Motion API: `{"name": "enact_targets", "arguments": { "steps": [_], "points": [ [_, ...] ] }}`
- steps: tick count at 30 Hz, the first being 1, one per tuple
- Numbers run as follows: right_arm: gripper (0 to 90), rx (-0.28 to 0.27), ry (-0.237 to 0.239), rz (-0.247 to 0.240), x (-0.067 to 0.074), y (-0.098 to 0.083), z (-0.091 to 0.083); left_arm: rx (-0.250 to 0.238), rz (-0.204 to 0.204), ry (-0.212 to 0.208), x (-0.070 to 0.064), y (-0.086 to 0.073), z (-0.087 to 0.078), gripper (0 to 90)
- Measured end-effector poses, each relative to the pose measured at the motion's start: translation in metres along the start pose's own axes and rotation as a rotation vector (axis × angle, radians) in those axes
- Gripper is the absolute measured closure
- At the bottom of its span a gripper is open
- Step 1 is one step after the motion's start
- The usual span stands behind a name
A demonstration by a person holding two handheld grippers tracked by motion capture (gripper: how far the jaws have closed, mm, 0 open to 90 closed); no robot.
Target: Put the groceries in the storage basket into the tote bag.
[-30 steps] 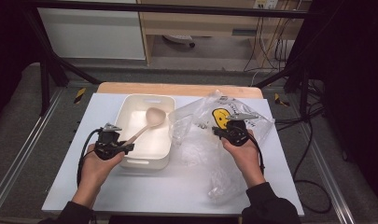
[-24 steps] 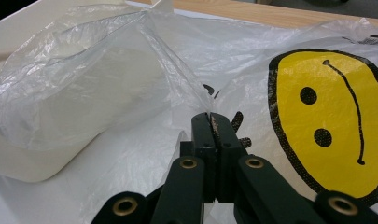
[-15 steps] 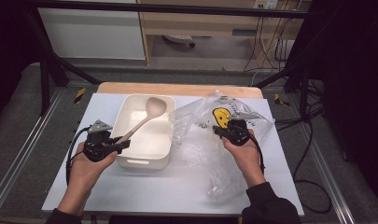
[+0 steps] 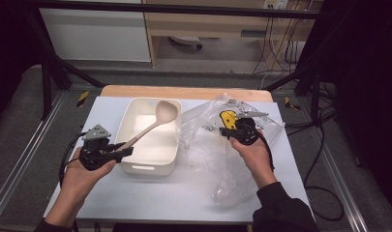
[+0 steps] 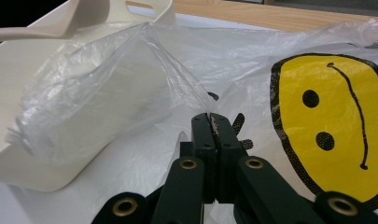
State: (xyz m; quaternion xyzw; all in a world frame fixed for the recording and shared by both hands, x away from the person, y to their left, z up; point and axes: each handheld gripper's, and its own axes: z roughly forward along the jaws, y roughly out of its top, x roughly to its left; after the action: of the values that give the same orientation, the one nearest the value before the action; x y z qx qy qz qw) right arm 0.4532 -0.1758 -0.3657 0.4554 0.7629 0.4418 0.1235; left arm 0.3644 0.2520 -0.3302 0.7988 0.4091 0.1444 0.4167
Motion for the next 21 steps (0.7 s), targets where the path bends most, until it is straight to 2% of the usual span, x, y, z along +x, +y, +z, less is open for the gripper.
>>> {"name": "enact_targets", "arguments": {
  "steps": [2, 6, 9, 12, 16, 21],
  "points": [
    [90.0, 0.014, 0.004, -0.004, 0.001, 0.006, 0.0, 0.001, -0.01, -0.033, 0.007, 0.003, 0.0, 68.7],
    [90.0, 0.034, 0.013, -0.007, 0.002, 0.016, -0.002, -0.002, 0.017, -0.02, 0.02, 0.01, 0.0, 68.6],
    [90.0, 0.046, 0.029, 0.004, 0.002, 0.019, -0.001, 0.006, 0.033, -0.035, 0.026, 0.015, 0.0, 68.7],
    [90.0, 0.056, 0.037, 0.014, 0.002, 0.023, 0.0, -0.001, 0.053, -0.049, 0.028, 0.02, -0.005, 68.7],
    [90.0, 0.069, 0.036, 0.014, 0.002, 0.029, -0.002, -0.018, 0.084, -0.037, 0.026, 0.025, -0.015, 68.7],
    [90.0, 0.074, 0.044, 0.018, 0.003, 0.036, -0.007, -0.025, 0.11, -0.068, 0.019, 0.029, -0.025, 68.7]
  ]
}}
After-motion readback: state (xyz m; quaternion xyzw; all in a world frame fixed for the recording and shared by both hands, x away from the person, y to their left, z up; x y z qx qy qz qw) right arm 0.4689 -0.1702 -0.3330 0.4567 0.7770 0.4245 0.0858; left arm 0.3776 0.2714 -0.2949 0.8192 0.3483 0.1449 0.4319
